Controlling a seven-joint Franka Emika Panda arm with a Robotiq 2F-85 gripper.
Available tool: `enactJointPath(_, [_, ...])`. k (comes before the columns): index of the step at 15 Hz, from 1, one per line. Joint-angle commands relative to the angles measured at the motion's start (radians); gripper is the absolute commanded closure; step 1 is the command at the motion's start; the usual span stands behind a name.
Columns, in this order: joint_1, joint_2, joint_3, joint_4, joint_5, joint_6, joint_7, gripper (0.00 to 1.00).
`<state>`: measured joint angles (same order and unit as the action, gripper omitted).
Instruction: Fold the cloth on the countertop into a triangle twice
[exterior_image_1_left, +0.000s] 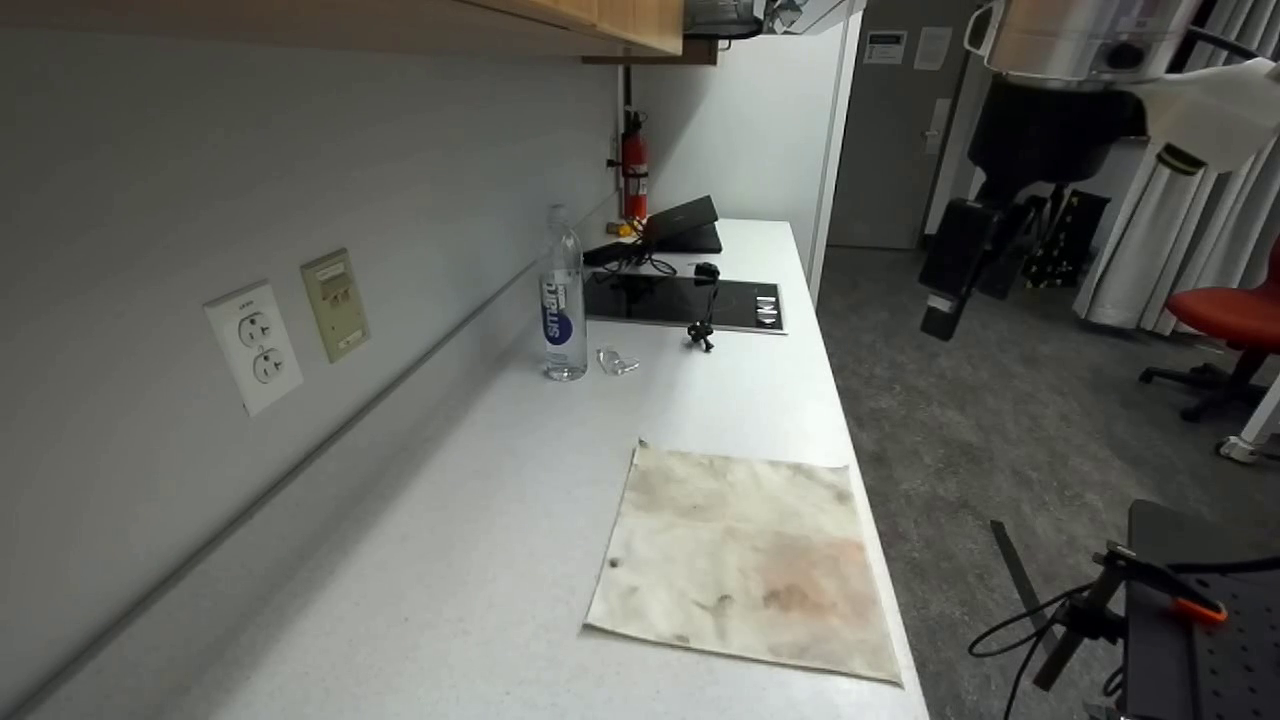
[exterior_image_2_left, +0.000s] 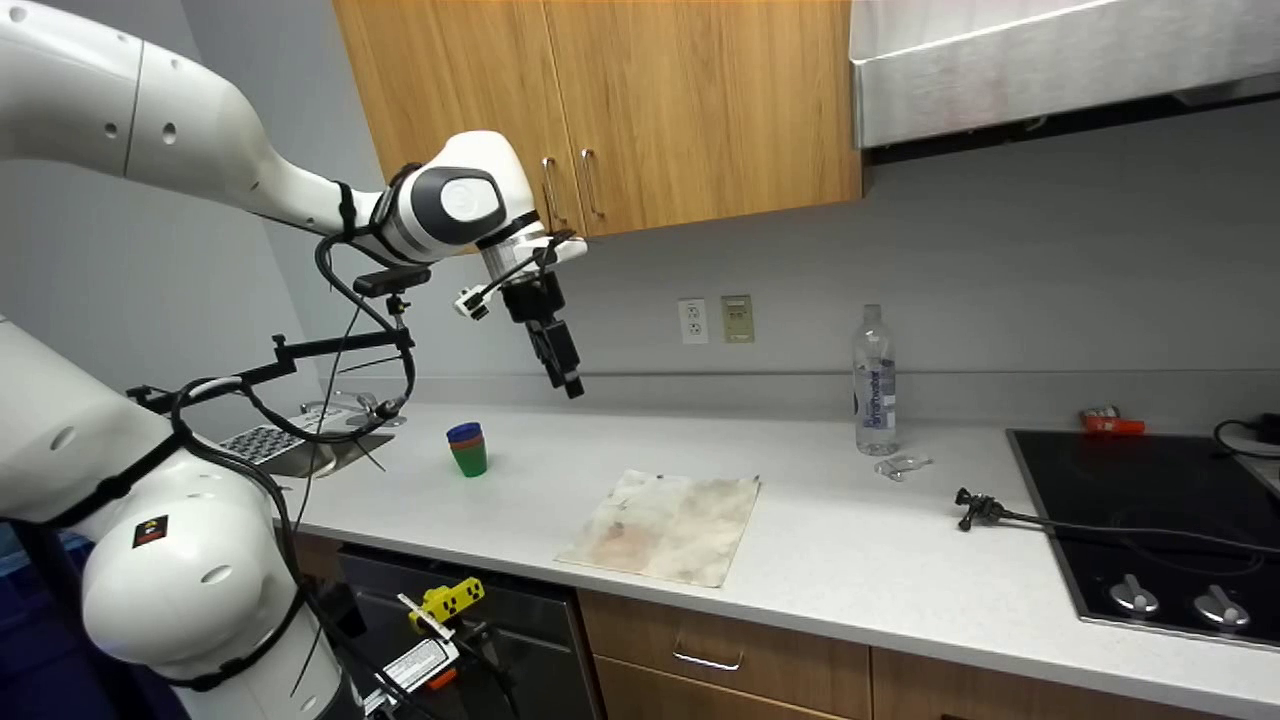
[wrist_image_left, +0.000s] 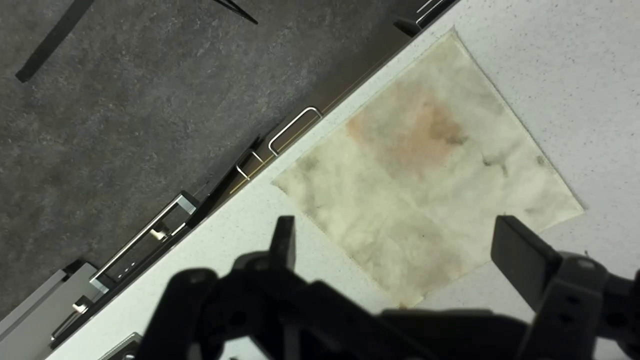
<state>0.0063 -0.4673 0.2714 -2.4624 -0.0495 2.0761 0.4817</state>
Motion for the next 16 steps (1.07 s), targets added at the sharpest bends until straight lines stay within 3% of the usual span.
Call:
enactJointPath(1, [0.018, 0.022, -0.044, 0.006, 0.016, 0.014, -0.035, 0.00])
enactJointPath(6, [0.009, 0.065, -0.083, 0.002, 0.018, 0.060, -0.049, 0.00])
enactJointPath(16, [0.012, 0.235, -0.147, -0.023, 0.049, 0.265, -0.130, 0.00])
